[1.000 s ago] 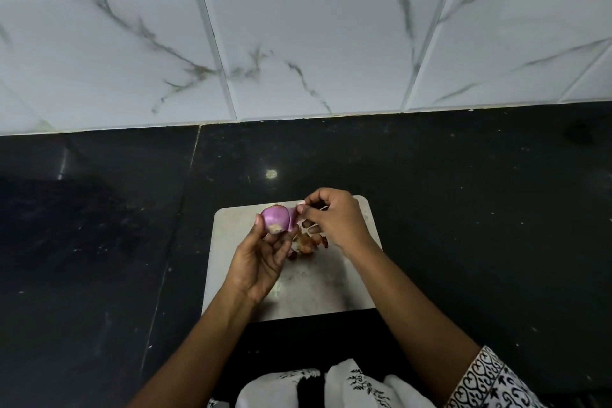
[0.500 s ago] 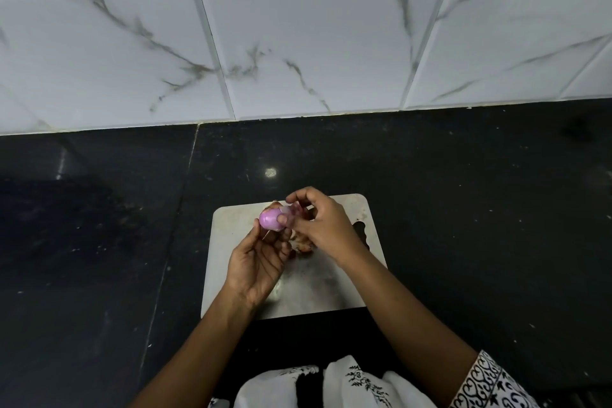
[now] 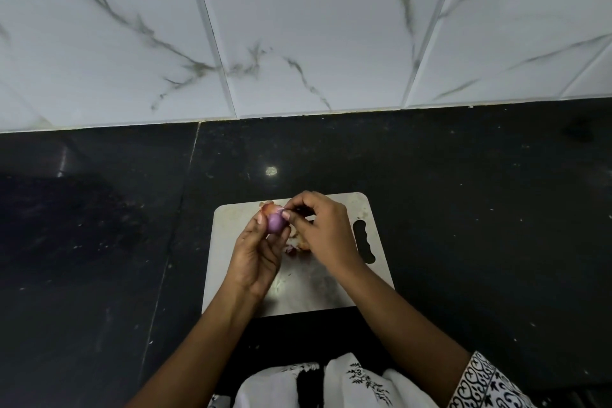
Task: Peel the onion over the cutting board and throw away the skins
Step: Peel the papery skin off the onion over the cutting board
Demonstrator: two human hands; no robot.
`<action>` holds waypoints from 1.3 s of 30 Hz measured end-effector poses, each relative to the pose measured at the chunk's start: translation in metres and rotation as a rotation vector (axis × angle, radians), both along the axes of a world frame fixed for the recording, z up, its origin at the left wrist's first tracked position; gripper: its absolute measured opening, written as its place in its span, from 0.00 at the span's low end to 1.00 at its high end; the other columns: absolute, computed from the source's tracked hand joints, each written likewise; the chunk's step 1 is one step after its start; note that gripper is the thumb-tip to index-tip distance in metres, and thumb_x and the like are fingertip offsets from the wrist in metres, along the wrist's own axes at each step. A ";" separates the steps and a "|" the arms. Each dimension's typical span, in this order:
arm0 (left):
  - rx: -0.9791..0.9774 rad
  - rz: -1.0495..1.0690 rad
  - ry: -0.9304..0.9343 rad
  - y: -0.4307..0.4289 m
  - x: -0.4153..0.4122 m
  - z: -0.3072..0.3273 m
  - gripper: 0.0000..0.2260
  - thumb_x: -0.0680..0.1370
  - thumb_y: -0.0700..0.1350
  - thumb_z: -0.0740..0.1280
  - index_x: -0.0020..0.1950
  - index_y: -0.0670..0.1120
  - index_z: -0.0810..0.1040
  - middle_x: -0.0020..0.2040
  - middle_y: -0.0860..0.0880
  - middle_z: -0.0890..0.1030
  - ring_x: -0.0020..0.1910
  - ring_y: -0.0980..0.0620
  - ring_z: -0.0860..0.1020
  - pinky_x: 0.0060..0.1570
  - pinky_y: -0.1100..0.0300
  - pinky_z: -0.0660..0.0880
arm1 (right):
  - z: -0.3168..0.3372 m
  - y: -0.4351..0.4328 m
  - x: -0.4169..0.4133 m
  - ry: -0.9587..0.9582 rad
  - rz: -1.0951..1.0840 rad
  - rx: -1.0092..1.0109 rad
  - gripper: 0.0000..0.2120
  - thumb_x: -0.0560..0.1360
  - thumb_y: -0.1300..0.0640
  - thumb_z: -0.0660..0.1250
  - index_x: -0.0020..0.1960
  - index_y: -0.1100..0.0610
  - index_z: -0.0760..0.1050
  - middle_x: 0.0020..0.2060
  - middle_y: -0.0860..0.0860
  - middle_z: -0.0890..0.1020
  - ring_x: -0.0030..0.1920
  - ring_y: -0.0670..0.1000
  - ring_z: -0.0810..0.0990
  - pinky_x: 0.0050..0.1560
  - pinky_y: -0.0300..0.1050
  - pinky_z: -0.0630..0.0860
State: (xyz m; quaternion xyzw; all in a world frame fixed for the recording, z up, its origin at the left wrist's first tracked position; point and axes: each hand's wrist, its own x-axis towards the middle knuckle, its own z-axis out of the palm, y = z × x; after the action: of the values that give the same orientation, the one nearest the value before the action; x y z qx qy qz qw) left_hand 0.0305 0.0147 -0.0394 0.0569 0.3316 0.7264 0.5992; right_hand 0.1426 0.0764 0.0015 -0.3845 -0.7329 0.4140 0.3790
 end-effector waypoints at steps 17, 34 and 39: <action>0.032 0.006 -0.246 -0.006 0.014 0.000 0.21 0.65 0.49 0.77 0.51 0.37 0.83 0.54 0.38 0.82 0.53 0.44 0.82 0.45 0.55 0.81 | 0.002 0.002 -0.002 0.777 -0.298 -1.000 0.04 0.74 0.70 0.64 0.44 0.63 0.75 0.37 0.55 0.79 0.34 0.47 0.80 0.37 0.37 0.80; 0.000 -0.046 -0.247 -0.013 -0.001 0.000 0.21 0.71 0.54 0.70 0.58 0.42 0.80 0.48 0.44 0.83 0.41 0.51 0.82 0.37 0.62 0.80 | 0.003 0.004 0.009 -0.233 -0.012 0.084 0.08 0.74 0.53 0.68 0.50 0.53 0.81 0.47 0.49 0.80 0.51 0.50 0.77 0.50 0.48 0.76; 0.028 -0.059 -0.115 -0.010 0.012 0.017 0.20 0.80 0.52 0.54 0.49 0.43 0.82 0.44 0.46 0.83 0.40 0.53 0.83 0.37 0.59 0.79 | 0.017 -0.002 0.004 -0.176 0.164 0.246 0.12 0.69 0.51 0.71 0.51 0.55 0.82 0.43 0.51 0.81 0.44 0.49 0.80 0.42 0.51 0.79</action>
State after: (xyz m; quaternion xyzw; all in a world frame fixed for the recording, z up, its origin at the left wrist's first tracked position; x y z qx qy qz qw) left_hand 0.0421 0.0044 -0.0228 0.0333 0.2845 0.7152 0.6375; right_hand 0.1469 0.0748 0.0181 -0.3087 -0.8373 0.3158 0.3225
